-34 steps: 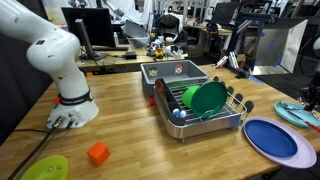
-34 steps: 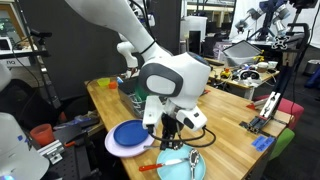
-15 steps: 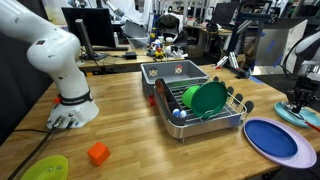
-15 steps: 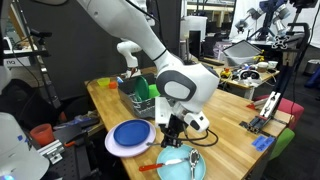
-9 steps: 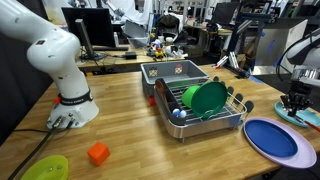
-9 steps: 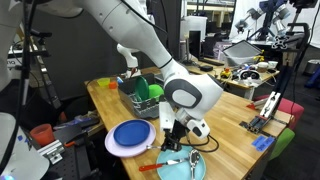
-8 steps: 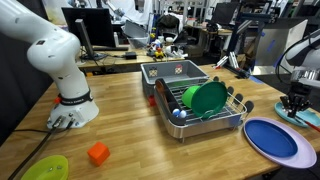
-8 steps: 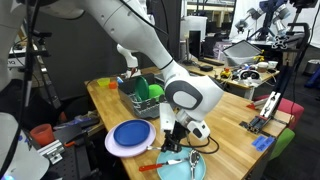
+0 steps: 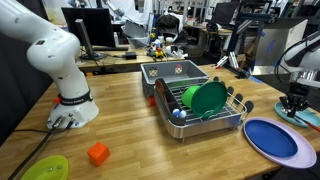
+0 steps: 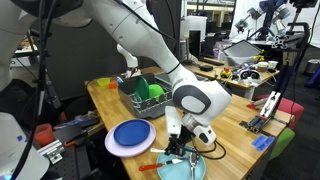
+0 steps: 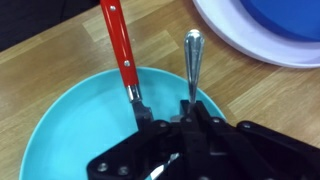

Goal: Pick the spoon and put it on the light blue plate

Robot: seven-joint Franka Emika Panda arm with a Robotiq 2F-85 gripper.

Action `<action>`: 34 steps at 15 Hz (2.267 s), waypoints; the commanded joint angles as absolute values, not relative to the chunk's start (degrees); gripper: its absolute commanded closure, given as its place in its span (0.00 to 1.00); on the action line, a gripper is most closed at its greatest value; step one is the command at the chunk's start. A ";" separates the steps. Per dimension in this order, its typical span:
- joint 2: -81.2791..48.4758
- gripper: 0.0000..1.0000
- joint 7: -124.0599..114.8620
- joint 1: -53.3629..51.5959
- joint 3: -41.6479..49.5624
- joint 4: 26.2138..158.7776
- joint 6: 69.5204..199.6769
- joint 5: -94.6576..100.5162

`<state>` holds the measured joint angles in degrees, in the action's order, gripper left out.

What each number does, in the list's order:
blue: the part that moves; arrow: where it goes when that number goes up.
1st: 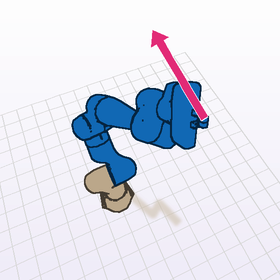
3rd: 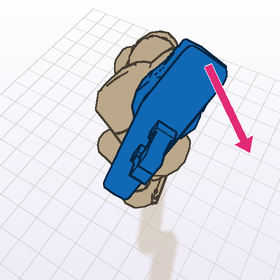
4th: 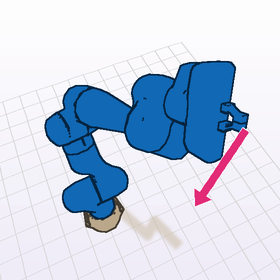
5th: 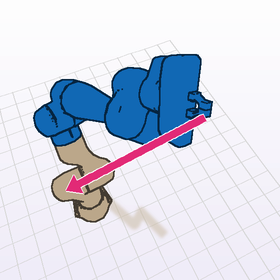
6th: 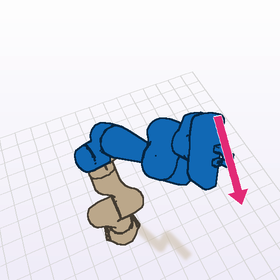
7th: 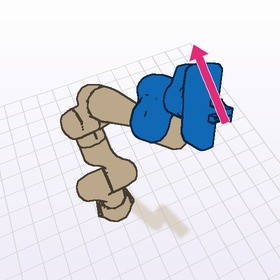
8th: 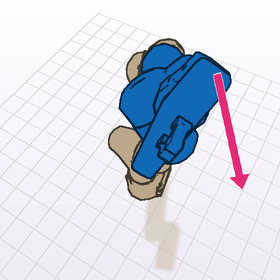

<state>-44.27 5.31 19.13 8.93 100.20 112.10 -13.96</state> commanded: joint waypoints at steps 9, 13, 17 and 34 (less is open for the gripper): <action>-41.09 0.10 6.19 20.09 8.43 101.79 113.02 -14.54; -37.61 0.00 7.00 20.56 8.95 104.52 113.85 -14.70; -32.14 0.00 9.06 20.64 9.37 110.75 115.61 -14.19; -27.37 0.00 9.92 19.72 9.91 115.95 118.00 -11.82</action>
